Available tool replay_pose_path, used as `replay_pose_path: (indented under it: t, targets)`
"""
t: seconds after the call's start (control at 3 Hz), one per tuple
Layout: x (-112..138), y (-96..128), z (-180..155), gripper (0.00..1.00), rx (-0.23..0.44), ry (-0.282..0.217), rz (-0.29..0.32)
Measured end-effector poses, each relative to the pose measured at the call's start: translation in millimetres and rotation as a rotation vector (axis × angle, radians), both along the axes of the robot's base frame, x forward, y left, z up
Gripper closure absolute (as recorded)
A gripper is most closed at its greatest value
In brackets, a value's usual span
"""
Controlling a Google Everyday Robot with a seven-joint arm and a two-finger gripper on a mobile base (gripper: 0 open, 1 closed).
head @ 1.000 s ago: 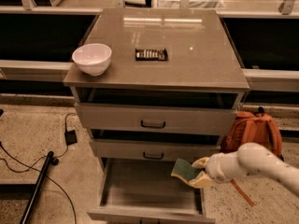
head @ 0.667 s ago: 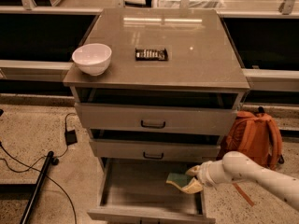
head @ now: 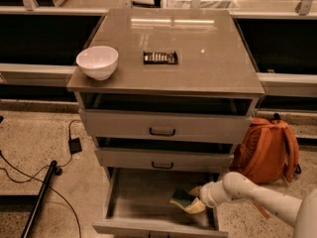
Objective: Place sponge into bottom drawer
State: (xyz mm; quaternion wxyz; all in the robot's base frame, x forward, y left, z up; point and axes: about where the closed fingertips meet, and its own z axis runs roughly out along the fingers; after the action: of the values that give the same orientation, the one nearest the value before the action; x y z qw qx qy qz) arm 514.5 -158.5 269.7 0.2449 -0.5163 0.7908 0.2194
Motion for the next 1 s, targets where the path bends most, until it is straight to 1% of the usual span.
replay_pose_path:
  t: [0.33, 0.67, 1.0]
  targets:
    - [-4, 17, -27, 0.59, 0.028, -0.021, 0.012]
    - [-3, 32, -41, 0.28, 0.075, -0.054, 0.009]
    - [-2, 38, -39, 0.04, 0.159, -0.076, -0.032]
